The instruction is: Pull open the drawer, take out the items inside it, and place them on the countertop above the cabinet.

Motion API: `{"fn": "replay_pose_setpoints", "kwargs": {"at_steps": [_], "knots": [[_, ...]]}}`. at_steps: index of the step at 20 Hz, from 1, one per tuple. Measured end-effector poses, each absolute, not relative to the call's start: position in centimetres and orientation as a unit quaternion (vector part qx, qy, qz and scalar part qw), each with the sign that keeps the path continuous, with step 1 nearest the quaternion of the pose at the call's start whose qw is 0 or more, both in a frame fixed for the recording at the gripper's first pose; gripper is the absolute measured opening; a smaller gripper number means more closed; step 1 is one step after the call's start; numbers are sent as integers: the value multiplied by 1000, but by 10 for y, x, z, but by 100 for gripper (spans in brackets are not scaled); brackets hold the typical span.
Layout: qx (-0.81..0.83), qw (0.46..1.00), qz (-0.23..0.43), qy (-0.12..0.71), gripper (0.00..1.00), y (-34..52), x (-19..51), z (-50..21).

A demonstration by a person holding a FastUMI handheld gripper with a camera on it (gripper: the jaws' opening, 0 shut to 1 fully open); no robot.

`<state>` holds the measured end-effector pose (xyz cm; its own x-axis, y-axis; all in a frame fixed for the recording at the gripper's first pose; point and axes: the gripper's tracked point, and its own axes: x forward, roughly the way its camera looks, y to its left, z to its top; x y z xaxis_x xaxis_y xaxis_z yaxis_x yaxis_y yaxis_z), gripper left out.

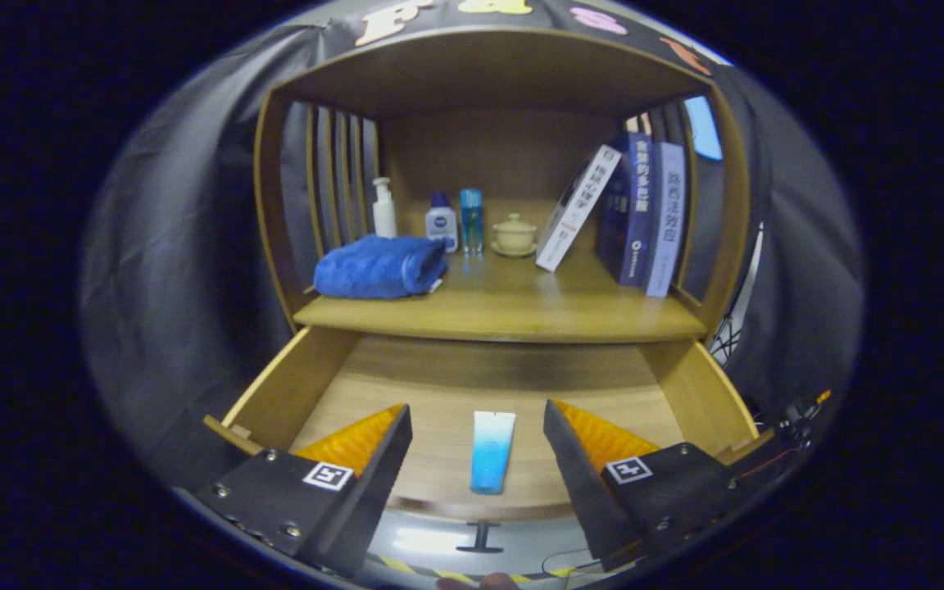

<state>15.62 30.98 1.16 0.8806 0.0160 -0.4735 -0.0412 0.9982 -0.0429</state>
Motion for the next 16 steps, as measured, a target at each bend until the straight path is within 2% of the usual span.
{"fn": "replay_pose_setpoints", "kwargs": {"at_steps": [6, 12, 16], "knots": [[-48, 896, -38, 440, 95, 284, 181, -51], [-30, 855, -80, 511, 95, 262, 191, -89], [19, 846, -87, 525, 95, 261, 201, -104]]}}
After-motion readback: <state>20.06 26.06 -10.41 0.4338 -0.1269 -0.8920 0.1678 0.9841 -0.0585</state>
